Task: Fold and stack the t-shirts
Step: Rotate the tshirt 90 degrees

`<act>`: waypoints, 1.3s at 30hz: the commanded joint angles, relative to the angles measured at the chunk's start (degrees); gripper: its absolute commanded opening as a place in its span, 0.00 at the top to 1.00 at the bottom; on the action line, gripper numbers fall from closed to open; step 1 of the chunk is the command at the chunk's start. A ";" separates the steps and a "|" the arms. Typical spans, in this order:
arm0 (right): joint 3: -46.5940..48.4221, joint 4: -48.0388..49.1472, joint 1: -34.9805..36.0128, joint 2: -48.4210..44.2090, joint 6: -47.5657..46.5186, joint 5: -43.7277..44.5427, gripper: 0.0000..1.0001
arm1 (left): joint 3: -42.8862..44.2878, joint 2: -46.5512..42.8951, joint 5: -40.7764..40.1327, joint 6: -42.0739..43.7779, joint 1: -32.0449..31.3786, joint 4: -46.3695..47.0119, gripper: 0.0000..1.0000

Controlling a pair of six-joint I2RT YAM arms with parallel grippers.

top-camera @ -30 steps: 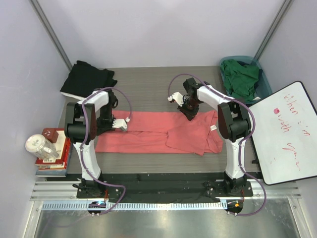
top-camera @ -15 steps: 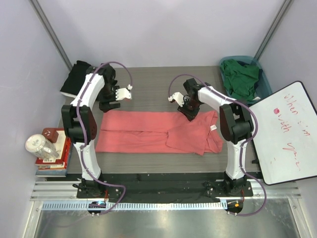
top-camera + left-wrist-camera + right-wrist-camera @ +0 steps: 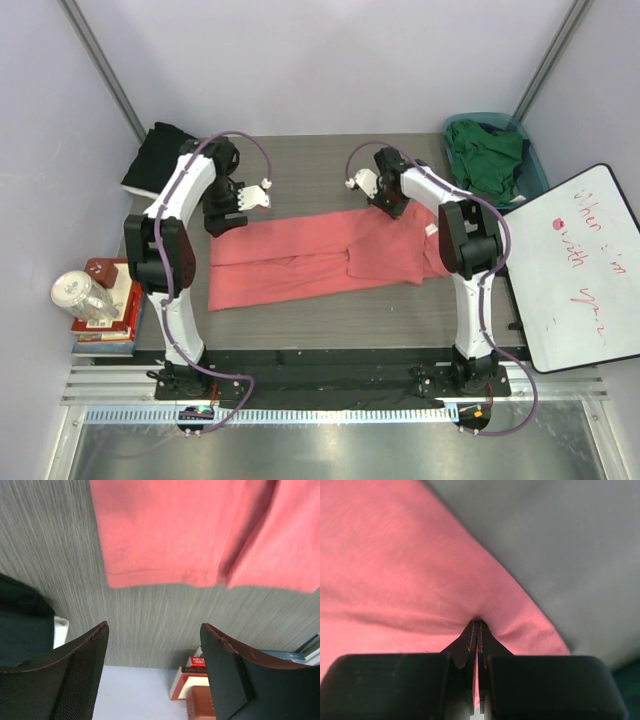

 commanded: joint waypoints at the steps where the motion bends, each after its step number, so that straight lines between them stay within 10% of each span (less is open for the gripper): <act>1: 10.73 13.43 -1.04 10.16 -1.67 6.73 0.95 | -1.77 -5.99 0.46 -2.46 -0.03 -4.10 0.26; 11: 38.18 26.44 -0.51 29.76 -4.57 8.84 0.99 | -5.99 -9.07 2.31 -5.01 -0.03 -1.36 0.26; 19: 23.97 54.22 1.34 18.02 3.15 22.54 0.99 | -8.18 -11.70 4.50 -6.33 -0.12 0.66 0.25; 28: 9.64 41.86 0.55 -1.32 8.52 25.81 0.99 | -10.12 -12.67 5.56 -7.47 -1.00 2.07 0.25; 39: 9.79 31.73 -3.23 4.90 6.23 23.79 0.99 | -9.95 -12.76 5.65 -8.44 -2.32 2.42 0.26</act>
